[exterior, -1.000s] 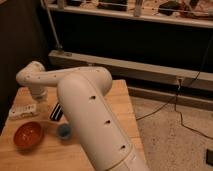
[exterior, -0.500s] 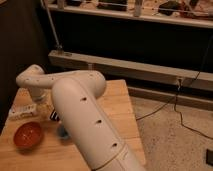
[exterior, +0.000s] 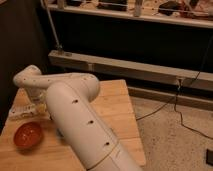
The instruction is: Stand the bottle upright
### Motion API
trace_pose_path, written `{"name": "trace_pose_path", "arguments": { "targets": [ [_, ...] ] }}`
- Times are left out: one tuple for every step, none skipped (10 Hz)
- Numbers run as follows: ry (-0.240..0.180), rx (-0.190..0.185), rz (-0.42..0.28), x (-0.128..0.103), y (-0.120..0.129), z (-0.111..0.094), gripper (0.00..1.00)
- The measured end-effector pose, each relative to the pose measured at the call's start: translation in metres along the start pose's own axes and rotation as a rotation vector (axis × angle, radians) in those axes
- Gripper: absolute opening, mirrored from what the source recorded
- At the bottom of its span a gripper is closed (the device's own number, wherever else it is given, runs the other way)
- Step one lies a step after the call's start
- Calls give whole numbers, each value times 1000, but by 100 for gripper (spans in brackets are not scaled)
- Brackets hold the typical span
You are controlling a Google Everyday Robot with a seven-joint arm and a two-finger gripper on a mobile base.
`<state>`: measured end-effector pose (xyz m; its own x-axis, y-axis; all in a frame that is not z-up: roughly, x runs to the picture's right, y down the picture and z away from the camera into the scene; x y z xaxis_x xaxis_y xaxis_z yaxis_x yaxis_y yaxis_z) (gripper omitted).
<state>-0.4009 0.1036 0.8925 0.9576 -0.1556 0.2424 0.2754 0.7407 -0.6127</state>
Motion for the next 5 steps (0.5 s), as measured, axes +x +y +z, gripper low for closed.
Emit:
{"name": "trace_pose_path", "arguments": {
  "targets": [
    [3, -6, -5, -1, 0, 1, 49],
    [5, -10, -10, -1, 0, 1, 49],
    [10, -12, -17, -1, -1, -1, 49],
    [20, -12, -26, -1, -2, -4, 49],
    [23, -8, -31, -1, -4, -8, 49]
  ]
}}
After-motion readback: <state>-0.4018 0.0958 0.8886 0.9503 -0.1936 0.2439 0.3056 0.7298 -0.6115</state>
